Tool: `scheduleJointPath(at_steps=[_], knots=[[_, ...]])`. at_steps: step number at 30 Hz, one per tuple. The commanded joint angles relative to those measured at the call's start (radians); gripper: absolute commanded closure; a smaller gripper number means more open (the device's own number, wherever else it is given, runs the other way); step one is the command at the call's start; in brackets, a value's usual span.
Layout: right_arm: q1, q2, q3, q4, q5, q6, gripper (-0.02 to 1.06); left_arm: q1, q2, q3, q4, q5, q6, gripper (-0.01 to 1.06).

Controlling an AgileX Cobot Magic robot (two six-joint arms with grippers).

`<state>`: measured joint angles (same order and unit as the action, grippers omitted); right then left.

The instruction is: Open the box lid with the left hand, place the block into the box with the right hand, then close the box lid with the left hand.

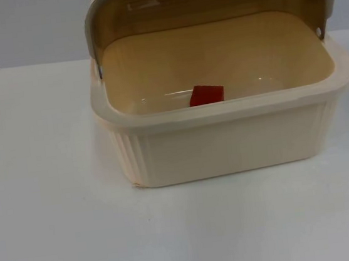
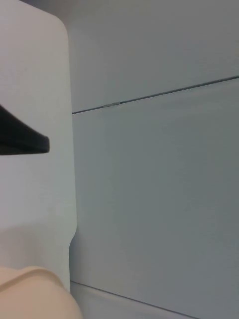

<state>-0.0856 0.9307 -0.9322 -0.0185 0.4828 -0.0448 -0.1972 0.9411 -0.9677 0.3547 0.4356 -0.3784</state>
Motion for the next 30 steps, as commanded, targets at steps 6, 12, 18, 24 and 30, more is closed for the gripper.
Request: scheduleJointPath(at_steps=[6, 12, 18, 24, 30], knots=[[-0.011, -0.006, -0.038, -0.017, -0.134, 0.003, 0.00, -0.005, 0.000, 0.005, -0.008, 0.001, -0.008, 0.04], [-0.009, -0.006, -0.038, -0.024, -0.073, 0.003, 0.00, -0.005, 0.000, 0.005, -0.004, 0.001, -0.008, 0.04], [-0.009, -0.006, -0.038, -0.024, -0.071, 0.003, 0.00, -0.005, 0.000, 0.005, 0.001, 0.001, -0.008, 0.04], [-0.009, -0.006, -0.038, -0.024, -0.071, 0.003, 0.00, -0.005, 0.000, 0.005, -0.003, 0.001, -0.008, 0.04], [-0.009, -0.006, -0.038, -0.030, -0.079, 0.003, 0.00, -0.005, 0.000, 0.005, -0.011, -0.089, -0.008, 0.04]])
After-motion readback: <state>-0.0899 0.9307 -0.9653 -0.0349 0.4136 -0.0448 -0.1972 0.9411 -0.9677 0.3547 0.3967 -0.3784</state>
